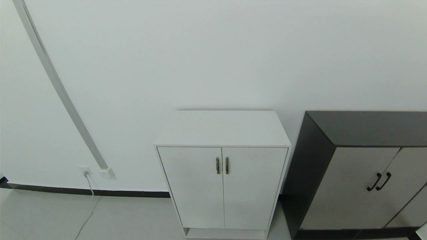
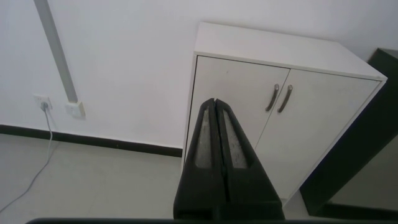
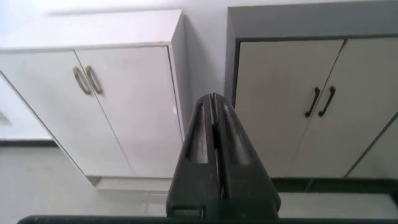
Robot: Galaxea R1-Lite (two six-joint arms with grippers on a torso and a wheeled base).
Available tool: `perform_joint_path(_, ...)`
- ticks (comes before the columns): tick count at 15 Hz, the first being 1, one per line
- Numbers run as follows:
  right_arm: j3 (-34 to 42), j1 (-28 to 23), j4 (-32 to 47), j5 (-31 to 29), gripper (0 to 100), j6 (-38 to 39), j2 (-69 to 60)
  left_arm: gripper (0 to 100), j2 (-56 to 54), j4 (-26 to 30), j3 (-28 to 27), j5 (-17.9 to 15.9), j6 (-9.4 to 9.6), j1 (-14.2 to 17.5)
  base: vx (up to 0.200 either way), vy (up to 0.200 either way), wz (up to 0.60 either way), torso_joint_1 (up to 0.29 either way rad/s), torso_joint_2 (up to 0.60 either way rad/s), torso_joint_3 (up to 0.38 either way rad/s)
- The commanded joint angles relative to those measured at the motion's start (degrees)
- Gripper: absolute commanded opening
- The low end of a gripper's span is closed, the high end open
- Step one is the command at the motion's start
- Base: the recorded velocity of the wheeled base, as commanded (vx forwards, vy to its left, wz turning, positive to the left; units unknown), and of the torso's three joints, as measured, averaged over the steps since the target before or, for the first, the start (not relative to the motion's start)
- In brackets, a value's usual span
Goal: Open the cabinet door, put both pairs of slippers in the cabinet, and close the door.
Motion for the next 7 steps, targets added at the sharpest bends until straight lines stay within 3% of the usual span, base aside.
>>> perform_joint_path(1, 0.0, 0.01, -0.04, -0.06, 0, 0.11, -0.01, 0, 0.07, -0.04, 0.01, -0.01, -0.01, 0.0, 0.0, 0.0, 0.0, 0.0, 0.0, 0.0)
perform_joint_path(7, 0.0, 0.01, -0.04, 0.2, 0, -0.42, -0.01, 0, 0.07, -0.04, 0.09, 0.08, -0.01, 0.0, 0.0, 0.0, 0.0, 0.0, 0.0, 0.0)
